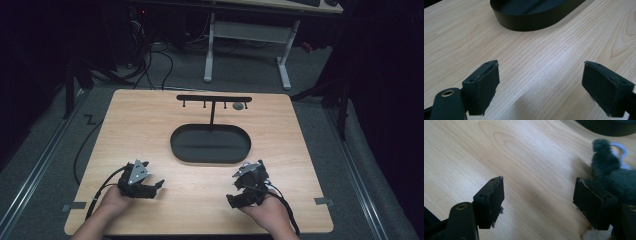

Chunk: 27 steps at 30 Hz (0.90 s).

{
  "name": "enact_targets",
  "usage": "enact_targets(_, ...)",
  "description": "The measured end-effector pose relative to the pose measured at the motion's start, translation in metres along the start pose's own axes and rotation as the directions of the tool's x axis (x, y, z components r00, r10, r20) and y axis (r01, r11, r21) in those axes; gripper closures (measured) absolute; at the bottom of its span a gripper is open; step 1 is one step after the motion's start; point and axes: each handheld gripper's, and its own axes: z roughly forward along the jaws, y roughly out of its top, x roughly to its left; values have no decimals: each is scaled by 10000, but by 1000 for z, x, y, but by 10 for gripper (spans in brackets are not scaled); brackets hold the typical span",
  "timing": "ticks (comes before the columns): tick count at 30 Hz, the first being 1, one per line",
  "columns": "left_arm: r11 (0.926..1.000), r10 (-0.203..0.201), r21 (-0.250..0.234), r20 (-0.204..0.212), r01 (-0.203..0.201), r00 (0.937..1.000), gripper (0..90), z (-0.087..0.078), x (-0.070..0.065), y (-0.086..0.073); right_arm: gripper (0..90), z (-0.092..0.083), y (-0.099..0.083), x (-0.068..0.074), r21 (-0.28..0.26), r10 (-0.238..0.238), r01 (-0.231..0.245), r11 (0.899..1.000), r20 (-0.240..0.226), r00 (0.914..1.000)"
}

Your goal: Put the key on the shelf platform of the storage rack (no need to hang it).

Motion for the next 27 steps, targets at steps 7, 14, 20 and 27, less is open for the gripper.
enact_targets(7,10000,19,10,2,-19,10000,153,0,0,0,230,-17,-2,-9,-288,94,-86,9995,300,9995)
enact_targets(14,10000,7,0,-5,-7,10000,154,0,0,0,222,-29,-9,-20,-430,436,-411,9982,583,9973)
enact_targets(20,10000,3,2,-3,-3,10000,154,0,0,0,220,-33,-15,-30,-447,670,-637,9970,774,9948)
enact_targets(27,10000,24,12,-3,-24,10000,154,0,0,0,219,-34,-24,-41,-449,1085,-1048,9935,908,9899)
